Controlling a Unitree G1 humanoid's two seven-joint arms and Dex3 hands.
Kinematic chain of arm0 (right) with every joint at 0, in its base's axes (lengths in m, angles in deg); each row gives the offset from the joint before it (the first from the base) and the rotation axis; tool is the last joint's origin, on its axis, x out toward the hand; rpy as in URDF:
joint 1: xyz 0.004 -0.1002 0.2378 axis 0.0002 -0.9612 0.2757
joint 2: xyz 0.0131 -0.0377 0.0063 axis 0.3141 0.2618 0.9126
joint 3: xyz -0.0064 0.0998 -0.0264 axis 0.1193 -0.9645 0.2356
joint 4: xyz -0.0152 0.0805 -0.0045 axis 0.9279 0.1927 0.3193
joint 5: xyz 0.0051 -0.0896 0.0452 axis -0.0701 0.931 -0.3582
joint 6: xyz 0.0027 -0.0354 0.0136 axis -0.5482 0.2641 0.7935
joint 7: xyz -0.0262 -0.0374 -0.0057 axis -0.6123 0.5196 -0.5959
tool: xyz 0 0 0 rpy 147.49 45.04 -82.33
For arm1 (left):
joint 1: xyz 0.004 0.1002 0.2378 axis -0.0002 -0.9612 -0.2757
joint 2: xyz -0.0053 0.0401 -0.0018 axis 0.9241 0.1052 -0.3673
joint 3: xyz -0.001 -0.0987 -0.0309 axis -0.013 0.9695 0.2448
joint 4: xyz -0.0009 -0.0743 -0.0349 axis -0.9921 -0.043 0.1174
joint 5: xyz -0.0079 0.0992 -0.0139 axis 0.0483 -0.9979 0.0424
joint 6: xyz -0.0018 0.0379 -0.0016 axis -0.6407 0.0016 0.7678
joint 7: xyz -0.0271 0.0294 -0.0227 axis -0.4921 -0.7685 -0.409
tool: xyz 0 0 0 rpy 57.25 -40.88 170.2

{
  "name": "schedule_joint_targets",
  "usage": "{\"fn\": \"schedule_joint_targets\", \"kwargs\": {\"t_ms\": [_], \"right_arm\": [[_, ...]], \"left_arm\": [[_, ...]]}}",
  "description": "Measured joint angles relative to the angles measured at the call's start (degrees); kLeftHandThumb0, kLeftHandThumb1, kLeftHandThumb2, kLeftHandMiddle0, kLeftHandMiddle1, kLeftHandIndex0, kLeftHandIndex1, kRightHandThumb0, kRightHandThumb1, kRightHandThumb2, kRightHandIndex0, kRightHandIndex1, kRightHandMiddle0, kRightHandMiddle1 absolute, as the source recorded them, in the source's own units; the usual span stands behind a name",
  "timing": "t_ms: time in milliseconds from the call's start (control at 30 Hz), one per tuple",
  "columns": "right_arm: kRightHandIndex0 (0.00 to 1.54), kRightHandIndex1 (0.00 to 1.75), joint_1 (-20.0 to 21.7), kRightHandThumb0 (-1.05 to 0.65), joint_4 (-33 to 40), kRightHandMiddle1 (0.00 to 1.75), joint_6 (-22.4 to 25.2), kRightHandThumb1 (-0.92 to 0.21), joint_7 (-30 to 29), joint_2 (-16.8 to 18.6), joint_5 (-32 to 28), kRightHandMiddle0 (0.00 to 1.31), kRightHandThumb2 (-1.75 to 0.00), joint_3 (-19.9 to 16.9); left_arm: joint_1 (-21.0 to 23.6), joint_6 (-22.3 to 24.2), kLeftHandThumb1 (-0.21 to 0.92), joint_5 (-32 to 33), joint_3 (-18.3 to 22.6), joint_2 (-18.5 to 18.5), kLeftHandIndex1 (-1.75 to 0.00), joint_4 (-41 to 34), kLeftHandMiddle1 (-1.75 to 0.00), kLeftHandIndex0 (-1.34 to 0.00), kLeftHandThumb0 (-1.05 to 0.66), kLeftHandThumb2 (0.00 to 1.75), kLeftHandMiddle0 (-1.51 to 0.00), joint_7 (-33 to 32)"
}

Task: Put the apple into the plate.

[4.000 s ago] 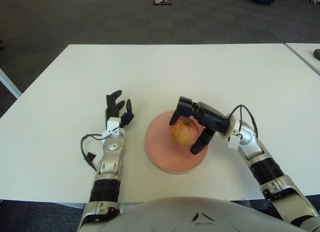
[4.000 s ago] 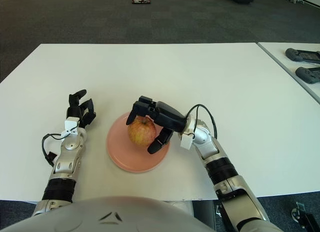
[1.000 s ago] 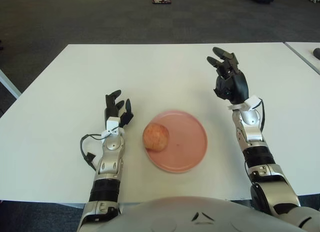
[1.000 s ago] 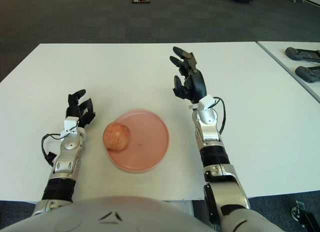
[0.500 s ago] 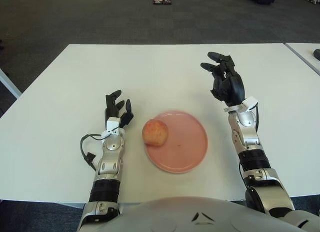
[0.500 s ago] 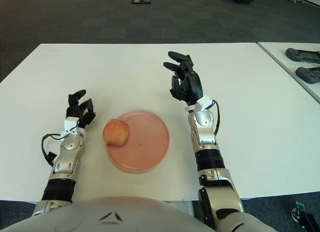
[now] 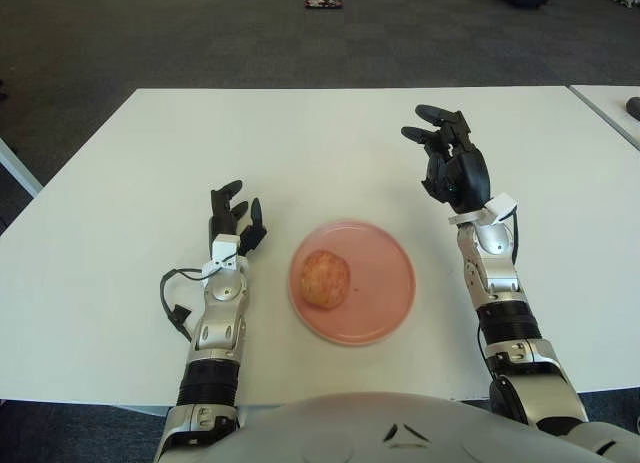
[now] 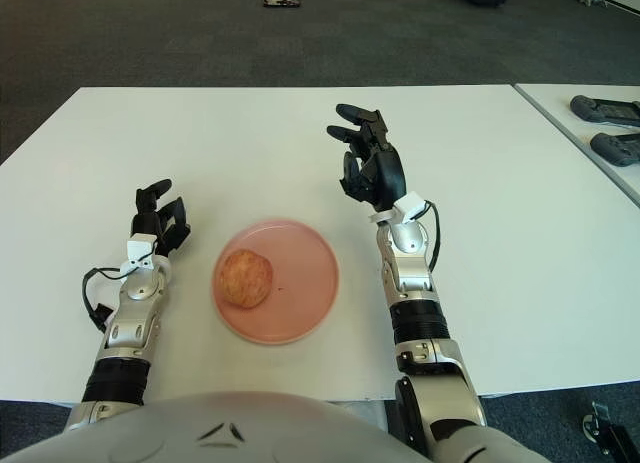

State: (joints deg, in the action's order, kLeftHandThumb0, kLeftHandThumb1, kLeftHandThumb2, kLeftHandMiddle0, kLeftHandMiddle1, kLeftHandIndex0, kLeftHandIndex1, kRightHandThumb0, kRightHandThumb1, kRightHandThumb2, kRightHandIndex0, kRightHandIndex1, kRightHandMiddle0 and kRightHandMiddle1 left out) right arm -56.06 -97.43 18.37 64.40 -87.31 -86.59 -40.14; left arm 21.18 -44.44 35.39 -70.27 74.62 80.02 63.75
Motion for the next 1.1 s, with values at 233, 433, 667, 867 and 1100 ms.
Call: {"fn": "schedule_joint_targets", "kwargs": {"t_ms": [233, 433, 667, 867, 1100], "right_arm": [[0.17, 0.80, -0.2, -0.87, 0.3, 0.90, 0.3, -0.92, 0.0, 0.1, 0.1, 0.00, -0.73, -0.1], [0.17, 0.80, -0.5, -0.87, 0.5, 0.90, 0.6, -0.92, 0.0, 0.1, 0.2, 0.00, -0.73, -0.1], [0.17, 0.80, -0.6, -0.87, 0.9, 0.90, 0.8, -0.92, 0.0, 0.2, 0.3, 0.00, -0.73, -0.1], [0.17, 0.80, -0.7, -0.87, 1.3, 0.90, 0.9, -0.92, 0.0, 0.5, 0.4, 0.00, -0.73, -0.1], [0.17, 0.80, -0.7, -0.87, 1.5, 0.90, 0.9, -0.92, 0.0, 0.6, 0.6, 0.00, -0.73, -0.1]], "left_arm": [[-0.2, 0.5, 0.92, 0.0, 0.0, 0.0, -0.99, -0.4, -0.65, 0.00, -0.80, 0.72, -0.29, 0.0], [-0.3, 0.6, 0.92, -0.1, -0.1, 0.0, -0.99, -0.7, -0.65, 0.00, -0.80, 0.72, -0.28, 0.1], [-0.8, 1.4, 0.92, -0.3, -0.3, 0.1, -0.96, -1.7, -0.64, 0.00, -0.80, 0.74, -0.26, 0.1], [-1.0, 1.8, 0.92, -0.4, -0.3, 0.2, -0.97, -2.2, -0.64, 0.00, -0.80, 0.74, -0.27, 0.3], [-1.3, 1.9, 0.92, -0.4, -0.3, 0.3, -0.98, -2.4, -0.65, 0.00, -0.79, 0.73, -0.28, 0.5]]}}
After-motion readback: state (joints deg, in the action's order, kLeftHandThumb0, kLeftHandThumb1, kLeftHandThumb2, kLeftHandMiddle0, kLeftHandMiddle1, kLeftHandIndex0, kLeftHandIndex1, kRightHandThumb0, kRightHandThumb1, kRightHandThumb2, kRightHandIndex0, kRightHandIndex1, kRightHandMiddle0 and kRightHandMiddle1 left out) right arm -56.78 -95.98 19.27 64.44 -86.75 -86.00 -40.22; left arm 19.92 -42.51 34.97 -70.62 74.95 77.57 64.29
